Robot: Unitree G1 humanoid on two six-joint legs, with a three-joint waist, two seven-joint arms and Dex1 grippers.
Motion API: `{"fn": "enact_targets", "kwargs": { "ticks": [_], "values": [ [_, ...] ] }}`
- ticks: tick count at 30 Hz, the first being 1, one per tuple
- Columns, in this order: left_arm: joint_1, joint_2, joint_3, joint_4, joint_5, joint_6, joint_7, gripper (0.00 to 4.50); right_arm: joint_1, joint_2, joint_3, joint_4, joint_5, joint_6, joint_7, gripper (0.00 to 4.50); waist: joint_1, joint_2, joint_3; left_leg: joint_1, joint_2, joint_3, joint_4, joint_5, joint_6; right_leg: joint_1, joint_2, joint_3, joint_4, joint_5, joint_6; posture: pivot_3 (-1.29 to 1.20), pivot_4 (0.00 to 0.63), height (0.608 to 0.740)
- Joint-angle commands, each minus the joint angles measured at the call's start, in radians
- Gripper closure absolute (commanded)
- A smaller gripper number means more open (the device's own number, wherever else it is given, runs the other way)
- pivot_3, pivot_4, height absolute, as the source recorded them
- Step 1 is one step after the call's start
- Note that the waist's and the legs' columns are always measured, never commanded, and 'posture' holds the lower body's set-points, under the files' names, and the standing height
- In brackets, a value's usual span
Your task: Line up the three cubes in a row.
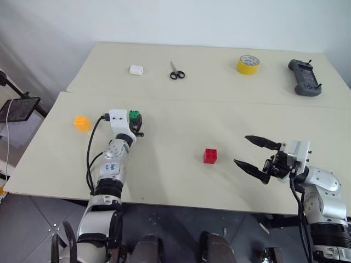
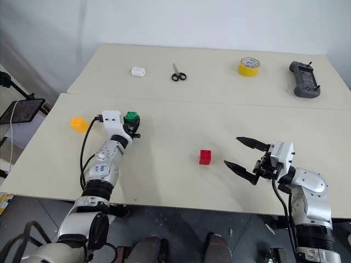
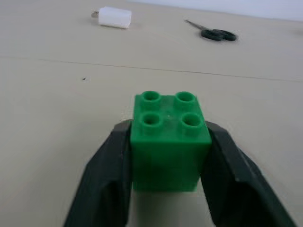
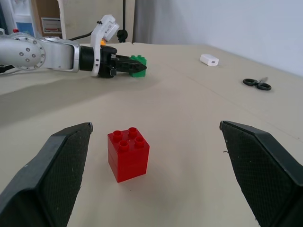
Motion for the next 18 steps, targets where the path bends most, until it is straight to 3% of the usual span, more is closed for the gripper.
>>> {"fn": "enact_targets", "kwargs": {
  "ticks": [1, 5, 9, 12, 18],
  "values": [
    [0.033, 0.094, 0.002, -0.113, -0.123, 0.018, -0.319, 2.97, -0.011, -0.024, -0.007, -0.011, 0.002, -0.013, 0.006, 0.00, -0.001, 0.000, 0.000, 0.000, 0.000, 0.000, 0.000, 0.000, 0.000, 0.000, 0.000, 0.000, 0.000, 0.000, 0.000, 0.00, 0.150, 0.740],
    [0.018, 0.266, -0.066, -0.124, -0.217, 0.033, -0.850, 2.97, -0.008, -0.056, -0.020, -0.003, 0.004, -0.007, 0.015, 0.00, -0.005, 0.000, 0.000, -0.001, 0.000, 0.001, 0.000, 0.000, 0.000, -0.002, 0.000, 0.000, 0.001, 0.000, 0.000, 0.00, 0.150, 0.740],
    [-0.053, 0.319, -0.190, -0.049, -0.166, -0.022, -1.164, 2.97, 0.010, -0.076, -0.026, -0.011, 0.010, -0.004, 0.016, 0.00, 0.010, 0.000, 0.000, -0.001, 0.000, 0.000, 0.001, 0.000, 0.000, 0.000, 0.000, 0.000, 0.000, 0.000, 0.000, 0.00, 0.150, 0.740],
    [-0.162, 0.263, -0.270, 0.127, -0.081, -0.120, -1.247, 2.97, 0.044, -0.080, -0.033, -0.050, 0.013, 0.003, 0.006, 0.00, 0.014, 0.000, 0.000, -0.001, -0.001, 0.001, 0.002, 0.000, 0.000, 0.000, 0.000, 0.000, -0.001, 0.000, 0.000, 0.00, 0.150, 0.740],
    [-0.315, 0.165, -0.338, 0.450, 0.060, -0.296, -1.238, 2.97, 0.146, -0.094, -0.061, -0.155, 0.034, 0.030, -0.029, 0.00, -0.004, -0.001, 0.001, -0.001, 0.000, 0.002, 0.000, -0.001, 0.001, -0.001, 0.000, 0.000, -0.001, 0.000, 0.000, 0.00, 0.150, 0.740]
  ]
}}
